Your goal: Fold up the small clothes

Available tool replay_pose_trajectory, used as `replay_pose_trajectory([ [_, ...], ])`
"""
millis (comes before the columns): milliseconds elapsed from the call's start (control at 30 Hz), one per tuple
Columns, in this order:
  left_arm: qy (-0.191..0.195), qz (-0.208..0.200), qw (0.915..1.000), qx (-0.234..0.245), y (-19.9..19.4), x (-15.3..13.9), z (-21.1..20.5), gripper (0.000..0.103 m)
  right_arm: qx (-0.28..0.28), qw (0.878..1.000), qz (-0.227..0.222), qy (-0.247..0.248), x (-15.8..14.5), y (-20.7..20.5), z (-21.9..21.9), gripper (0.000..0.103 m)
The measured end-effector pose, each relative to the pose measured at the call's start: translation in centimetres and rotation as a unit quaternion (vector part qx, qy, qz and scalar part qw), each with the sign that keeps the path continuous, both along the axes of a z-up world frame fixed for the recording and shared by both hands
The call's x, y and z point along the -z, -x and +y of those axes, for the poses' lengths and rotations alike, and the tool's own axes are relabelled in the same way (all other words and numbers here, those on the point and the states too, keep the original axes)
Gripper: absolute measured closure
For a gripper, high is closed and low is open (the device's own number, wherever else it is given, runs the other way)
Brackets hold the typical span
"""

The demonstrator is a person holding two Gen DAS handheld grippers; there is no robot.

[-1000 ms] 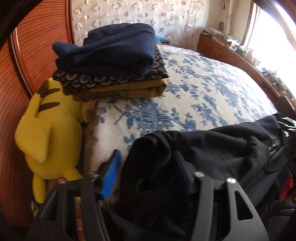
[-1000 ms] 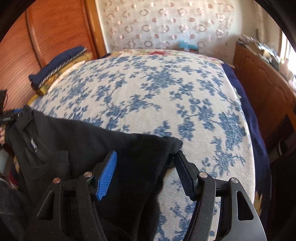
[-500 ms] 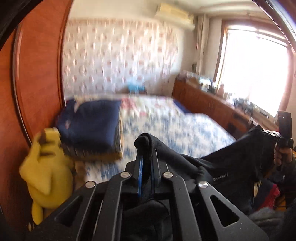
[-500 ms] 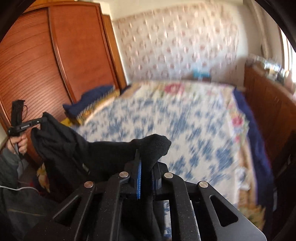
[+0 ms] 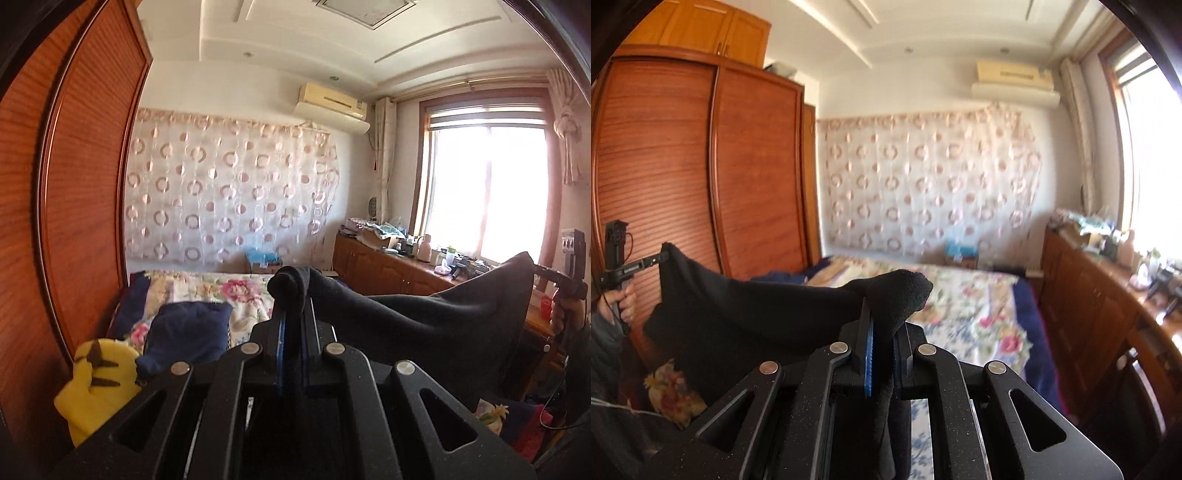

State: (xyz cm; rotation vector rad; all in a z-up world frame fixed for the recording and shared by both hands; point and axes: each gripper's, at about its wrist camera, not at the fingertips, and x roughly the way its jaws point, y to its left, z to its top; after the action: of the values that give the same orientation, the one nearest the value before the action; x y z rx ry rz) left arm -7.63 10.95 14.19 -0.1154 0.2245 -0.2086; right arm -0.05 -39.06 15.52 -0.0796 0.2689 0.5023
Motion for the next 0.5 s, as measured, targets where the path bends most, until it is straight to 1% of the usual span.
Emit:
replay_pose_trajectory([
  [200, -0.007, -0.043, 0.9990, 0.007, 0.5, -3.3, -0.1, 0.100, 0.010, 0.999, -0.036, 0.006, -3.8, 1.1, -0.5, 0.098],
  [300, -0.008, -0.060, 0.9982, 0.005, -0.2, -4.9, -0.1, 0.100, 0.017, 0.998, -0.064, 0.010, -5.9, 1.2, -0.5, 0.098],
  [400, -0.015, -0.061, 0.9980, -0.004, -2.7, -5.7, -0.1, 0.099, 0.025, 0.997, -0.072, 0.008, -7.1, 0.3, -0.9, 0.098],
  [500, -0.013, -0.042, 0.9989, -0.016, -7.0, -5.2, 0.5, 0.099, 0.037, 0.997, -0.061, 0.022, -7.6, -3.4, -0.7, 0.098],
])
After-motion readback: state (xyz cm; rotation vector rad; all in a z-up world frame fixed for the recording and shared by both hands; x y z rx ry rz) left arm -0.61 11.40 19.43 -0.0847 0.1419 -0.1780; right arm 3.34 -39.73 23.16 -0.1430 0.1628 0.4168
